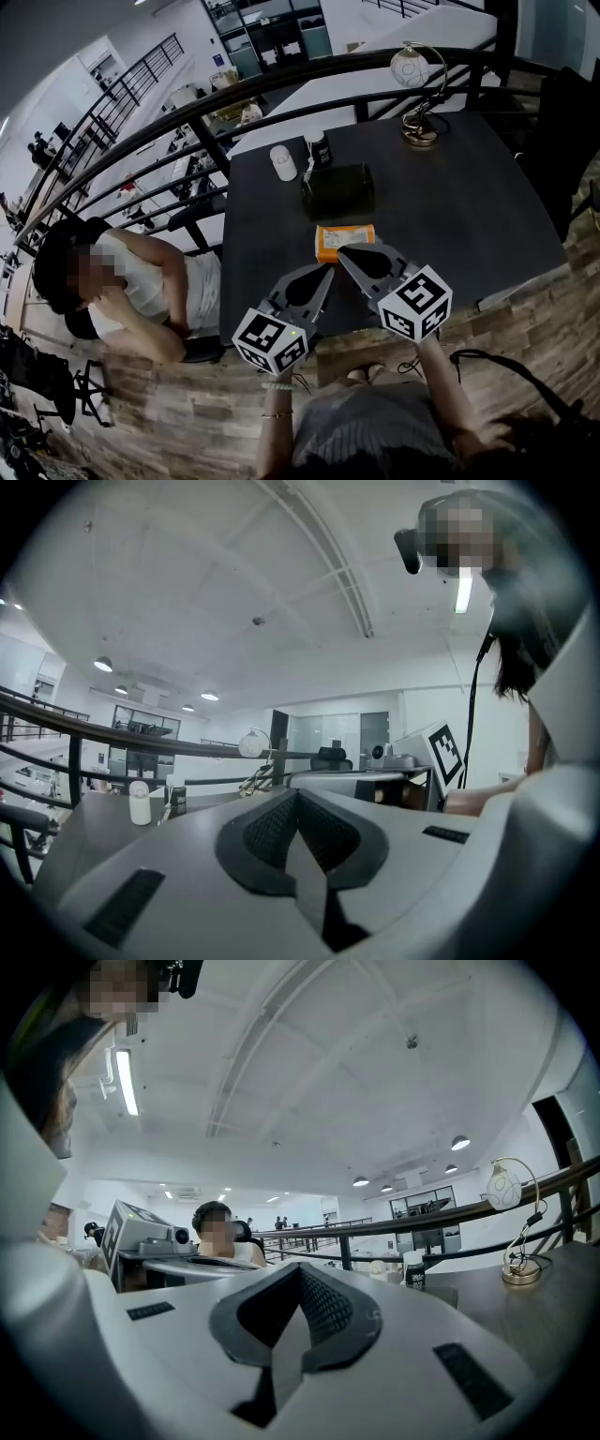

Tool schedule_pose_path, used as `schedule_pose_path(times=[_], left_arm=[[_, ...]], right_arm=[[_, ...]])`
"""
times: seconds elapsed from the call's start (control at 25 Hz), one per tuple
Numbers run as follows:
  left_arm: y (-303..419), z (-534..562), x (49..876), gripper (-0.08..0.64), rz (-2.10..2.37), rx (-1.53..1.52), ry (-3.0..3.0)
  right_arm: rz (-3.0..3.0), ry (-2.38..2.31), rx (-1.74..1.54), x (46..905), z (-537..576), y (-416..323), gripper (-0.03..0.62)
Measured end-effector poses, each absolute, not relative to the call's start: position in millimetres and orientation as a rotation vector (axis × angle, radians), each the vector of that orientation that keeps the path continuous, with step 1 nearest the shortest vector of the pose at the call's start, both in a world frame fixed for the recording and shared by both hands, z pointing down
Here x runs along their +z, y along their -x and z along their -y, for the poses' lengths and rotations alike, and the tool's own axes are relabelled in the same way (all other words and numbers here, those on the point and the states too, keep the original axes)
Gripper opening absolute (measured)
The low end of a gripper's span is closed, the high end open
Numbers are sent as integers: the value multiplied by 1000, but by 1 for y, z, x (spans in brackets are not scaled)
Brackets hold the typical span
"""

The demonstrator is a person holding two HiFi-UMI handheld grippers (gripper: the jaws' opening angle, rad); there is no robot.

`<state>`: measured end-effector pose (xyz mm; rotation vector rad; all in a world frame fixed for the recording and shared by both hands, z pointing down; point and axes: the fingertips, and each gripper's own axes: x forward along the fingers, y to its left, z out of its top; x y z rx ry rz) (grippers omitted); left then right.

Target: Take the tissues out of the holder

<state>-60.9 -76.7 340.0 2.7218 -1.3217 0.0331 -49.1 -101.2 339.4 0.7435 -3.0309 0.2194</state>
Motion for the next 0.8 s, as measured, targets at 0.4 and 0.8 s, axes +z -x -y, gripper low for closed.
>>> schedule_pose_path(times=[0.4,0.8], left_arm=[[58,75,344,8,1324,37,-2712],[58,72,342,8,1350,44,-2704]], right_arm=[[3024,-769,148,341,101,42,14],[3035,-777,138,341,99,39,14]])
